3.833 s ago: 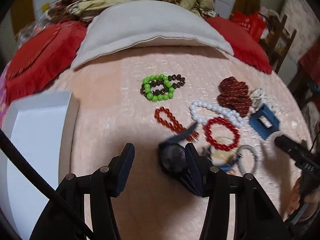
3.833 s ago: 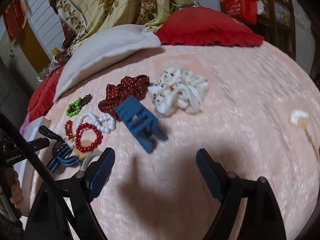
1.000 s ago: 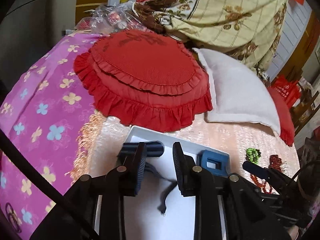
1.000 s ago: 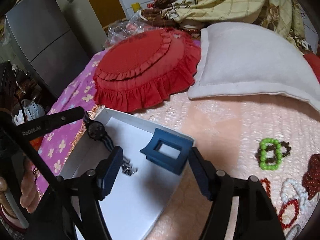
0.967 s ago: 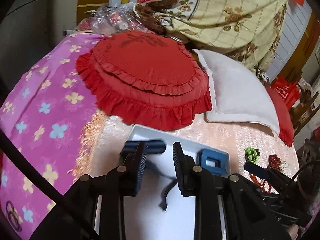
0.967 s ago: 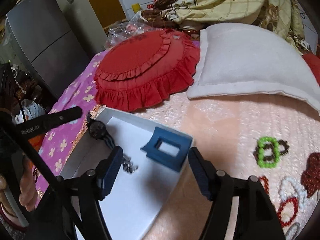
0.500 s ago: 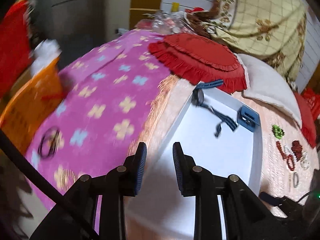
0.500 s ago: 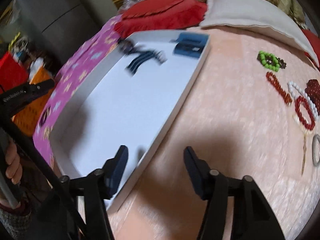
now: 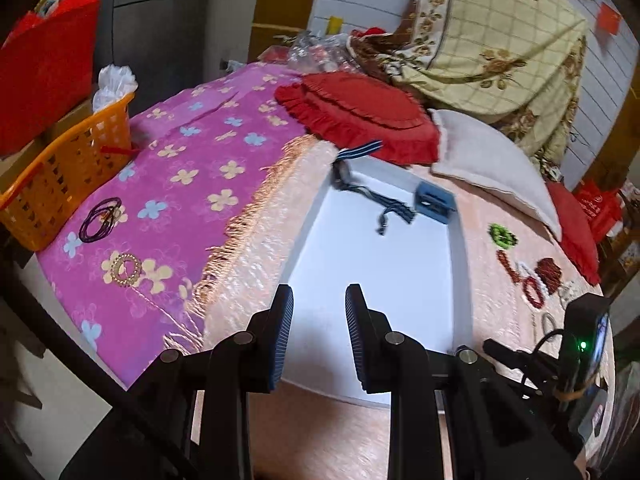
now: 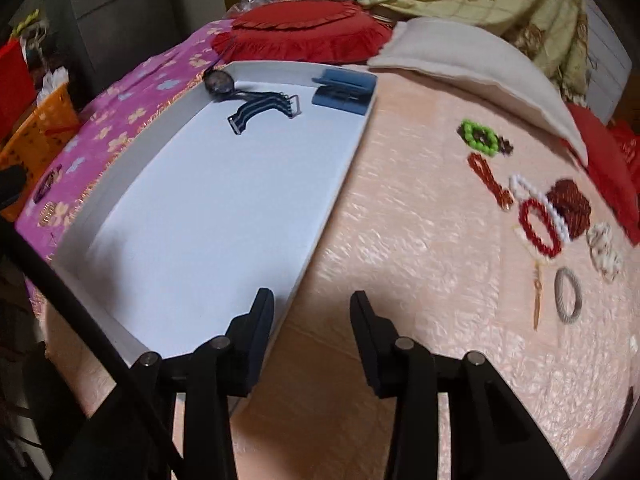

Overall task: Organize jewelry
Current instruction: 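Withdraw both tools from the tray back toward the remaining jewelry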

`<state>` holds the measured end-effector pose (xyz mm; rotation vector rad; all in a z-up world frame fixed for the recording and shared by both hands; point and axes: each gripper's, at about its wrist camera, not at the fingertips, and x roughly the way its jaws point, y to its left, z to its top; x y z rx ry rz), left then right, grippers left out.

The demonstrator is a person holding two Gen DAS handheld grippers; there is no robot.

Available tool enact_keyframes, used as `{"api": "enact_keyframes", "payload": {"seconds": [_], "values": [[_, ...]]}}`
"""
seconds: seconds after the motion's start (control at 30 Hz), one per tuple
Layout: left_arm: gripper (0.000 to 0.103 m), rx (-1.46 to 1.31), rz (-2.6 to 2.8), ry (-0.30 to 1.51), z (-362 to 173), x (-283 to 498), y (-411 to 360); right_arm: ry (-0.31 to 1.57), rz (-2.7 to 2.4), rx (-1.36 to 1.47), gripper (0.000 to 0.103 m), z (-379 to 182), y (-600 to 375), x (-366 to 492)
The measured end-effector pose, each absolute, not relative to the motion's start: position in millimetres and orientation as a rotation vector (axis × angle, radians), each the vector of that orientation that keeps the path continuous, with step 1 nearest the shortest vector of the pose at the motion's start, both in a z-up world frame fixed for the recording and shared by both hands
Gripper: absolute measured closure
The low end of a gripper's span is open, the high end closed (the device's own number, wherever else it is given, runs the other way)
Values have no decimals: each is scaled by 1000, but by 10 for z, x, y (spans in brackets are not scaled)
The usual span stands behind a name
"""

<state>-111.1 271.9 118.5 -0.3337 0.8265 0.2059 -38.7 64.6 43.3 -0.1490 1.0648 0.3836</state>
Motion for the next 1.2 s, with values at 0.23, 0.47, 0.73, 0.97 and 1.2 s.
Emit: {"api": "enact_keyframes", "payload": {"seconds": [0.23, 0.47, 0.73, 0.97, 1.2], "values": [[87, -200, 220, 752, 1502, -1323, 2269, 995, 415, 81, 53, 653, 9, -635], [87, -106, 192, 724, 1656, -1445, 1806, 913, 305, 167, 43, 699, -858, -971], [87, -27, 125, 742, 1650, -1439, 1279, 868, 158, 274, 42, 593, -1770, -1195], [87, 30, 78, 761, 1582, -1447, 926, 812, 102, 288, 42, 604, -1993, -1283], [87, 66, 63, 789, 1488, -1458, 808, 833, 136, 250, 42, 572, -1826, -1308]]}}
